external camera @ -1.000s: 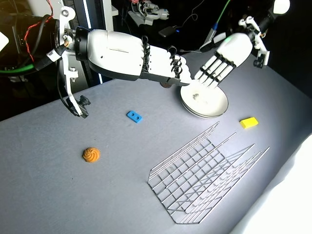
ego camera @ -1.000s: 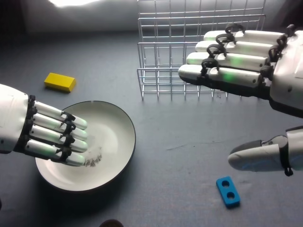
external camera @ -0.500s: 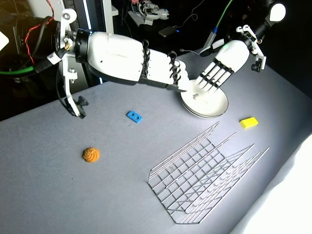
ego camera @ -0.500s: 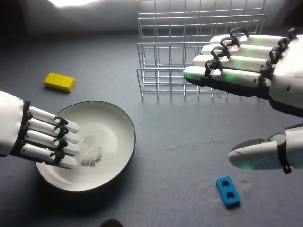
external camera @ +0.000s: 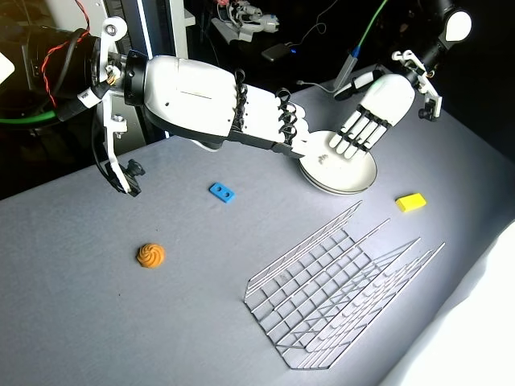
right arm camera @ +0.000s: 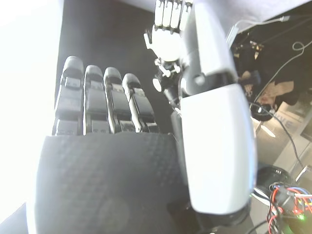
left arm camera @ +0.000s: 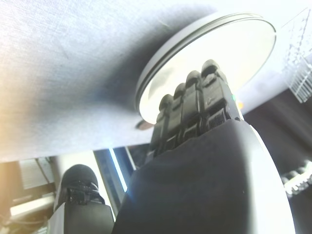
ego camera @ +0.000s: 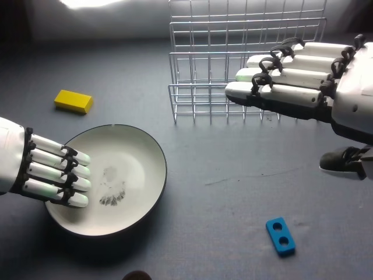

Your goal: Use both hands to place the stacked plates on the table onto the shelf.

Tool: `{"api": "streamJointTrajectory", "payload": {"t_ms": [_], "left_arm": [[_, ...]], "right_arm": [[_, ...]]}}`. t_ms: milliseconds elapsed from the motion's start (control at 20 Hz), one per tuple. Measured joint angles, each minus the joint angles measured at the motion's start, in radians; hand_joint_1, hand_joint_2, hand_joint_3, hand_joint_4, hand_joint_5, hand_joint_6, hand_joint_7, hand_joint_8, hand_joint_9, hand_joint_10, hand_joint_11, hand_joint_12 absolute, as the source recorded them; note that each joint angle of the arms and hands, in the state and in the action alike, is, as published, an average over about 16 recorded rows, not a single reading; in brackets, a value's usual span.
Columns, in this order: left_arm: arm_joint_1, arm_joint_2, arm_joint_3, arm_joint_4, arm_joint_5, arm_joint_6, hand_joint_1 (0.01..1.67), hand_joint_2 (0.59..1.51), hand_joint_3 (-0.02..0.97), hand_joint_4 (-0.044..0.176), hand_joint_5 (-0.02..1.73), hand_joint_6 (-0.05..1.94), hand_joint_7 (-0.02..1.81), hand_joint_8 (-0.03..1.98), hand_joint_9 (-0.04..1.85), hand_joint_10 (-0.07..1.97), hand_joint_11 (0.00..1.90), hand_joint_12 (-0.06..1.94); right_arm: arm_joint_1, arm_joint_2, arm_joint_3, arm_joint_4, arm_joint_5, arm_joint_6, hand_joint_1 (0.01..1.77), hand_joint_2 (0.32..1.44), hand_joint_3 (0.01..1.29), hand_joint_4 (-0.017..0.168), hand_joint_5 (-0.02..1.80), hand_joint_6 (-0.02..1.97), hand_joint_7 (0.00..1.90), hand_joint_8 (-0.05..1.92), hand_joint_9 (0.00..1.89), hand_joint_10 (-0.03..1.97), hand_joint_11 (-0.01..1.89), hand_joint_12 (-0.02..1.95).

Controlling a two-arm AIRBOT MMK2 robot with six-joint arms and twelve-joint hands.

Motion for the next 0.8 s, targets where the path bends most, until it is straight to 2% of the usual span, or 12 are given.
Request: {"api": "streamJointTrajectory", "payload": {"t_ms": [150,300,450,800], "left_arm": [[0.01,-0.006,0.013,-0.003,0.002,0.0,0.02,1.022,0.022,0.002,0.02,0.0,0.02,-0.01,0.02,0.01,0.02,-0.01],[0.017,-0.011,0.024,-0.006,0.004,0.0,0.02,1.022,0.023,0.001,0.02,0.0,0.02,-0.01,0.02,0.01,0.02,-0.01],[0.025,-0.017,0.036,-0.008,0.003,0.0,0.02,1.022,0.023,0.001,0.02,0.0,0.02,0.0,0.02,0.01,0.02,-0.01],[0.042,-0.029,0.06,-0.016,0.002,0.0,0.02,1.024,0.023,-0.001,0.01,0.0,0.01,-0.01,0.02,0.01,0.02,-0.01]], "right_arm": [[0.0,0.0,0.0,0.0,0.001,-0.003,1.19,1.05,0.02,0.002,0.02,0.03,0.02,0.02,0.02,0.01,0.02,0.36],[0.0,0.0,0.0,0.0,0.003,-0.006,1.31,1.05,0.02,0.003,0.02,0.03,0.02,0.02,0.02,0.01,0.02,0.44],[-0.001,0.0,0.0,-0.001,0.004,-0.009,1.35,1.05,0.02,0.003,0.02,0.03,0.02,0.02,0.02,0.01,0.01,0.47],[-0.001,-0.001,0.0,-0.01,0.006,-0.017,1.35,1.07,0.02,0.003,0.02,0.03,0.02,0.02,0.02,0.01,0.01,0.37]]}}
